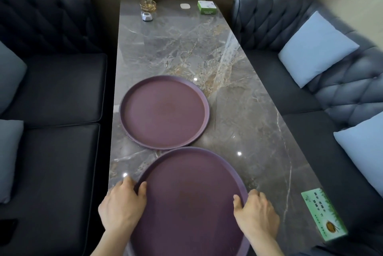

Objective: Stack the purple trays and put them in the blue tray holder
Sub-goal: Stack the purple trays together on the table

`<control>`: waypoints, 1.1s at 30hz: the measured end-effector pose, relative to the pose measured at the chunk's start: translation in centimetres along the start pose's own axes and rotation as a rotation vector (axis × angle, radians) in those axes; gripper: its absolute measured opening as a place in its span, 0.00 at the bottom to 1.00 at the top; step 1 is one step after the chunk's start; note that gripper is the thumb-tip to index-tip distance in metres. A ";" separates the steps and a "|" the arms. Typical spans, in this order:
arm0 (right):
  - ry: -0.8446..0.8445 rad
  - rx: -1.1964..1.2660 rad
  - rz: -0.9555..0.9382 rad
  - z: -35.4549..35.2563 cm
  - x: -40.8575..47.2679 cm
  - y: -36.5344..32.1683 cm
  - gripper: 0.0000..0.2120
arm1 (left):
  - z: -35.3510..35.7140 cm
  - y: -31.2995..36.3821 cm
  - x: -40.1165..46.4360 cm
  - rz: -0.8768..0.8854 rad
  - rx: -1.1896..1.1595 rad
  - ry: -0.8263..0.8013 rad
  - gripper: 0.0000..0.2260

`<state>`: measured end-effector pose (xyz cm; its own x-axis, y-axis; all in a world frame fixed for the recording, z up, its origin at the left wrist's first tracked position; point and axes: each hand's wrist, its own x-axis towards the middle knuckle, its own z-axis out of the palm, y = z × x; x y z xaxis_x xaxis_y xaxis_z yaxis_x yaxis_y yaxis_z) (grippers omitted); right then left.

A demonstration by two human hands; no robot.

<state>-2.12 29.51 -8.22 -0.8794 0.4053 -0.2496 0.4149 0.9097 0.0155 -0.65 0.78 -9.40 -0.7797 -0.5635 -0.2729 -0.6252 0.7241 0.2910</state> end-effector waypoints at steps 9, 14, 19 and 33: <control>-0.081 0.363 -0.129 -2.6 11.2 -6.0 0.18 | 0.1 4.1 9.4 -0.178 -0.508 0.042 0.21; -0.190 0.514 -0.179 -4.1 17.9 -11.5 0.21 | -0.9 5.8 14.7 -0.316 -0.610 0.086 0.28; -0.290 0.646 -0.188 -5.0 22.3 -16.3 0.33 | -0.8 6.9 18.5 -0.345 -0.780 0.043 0.38; -0.514 1.167 -0.144 -5.9 24.0 -21.3 0.42 | -1.5 8.0 20.6 -0.337 -1.366 -0.080 0.52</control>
<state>-33.44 20.42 -8.83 -0.8507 -0.0082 -0.5256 0.5112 0.2193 -0.8310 -21.74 -5.65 -11.29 -0.6127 -0.5731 -0.5442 -0.3542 -0.4164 0.8374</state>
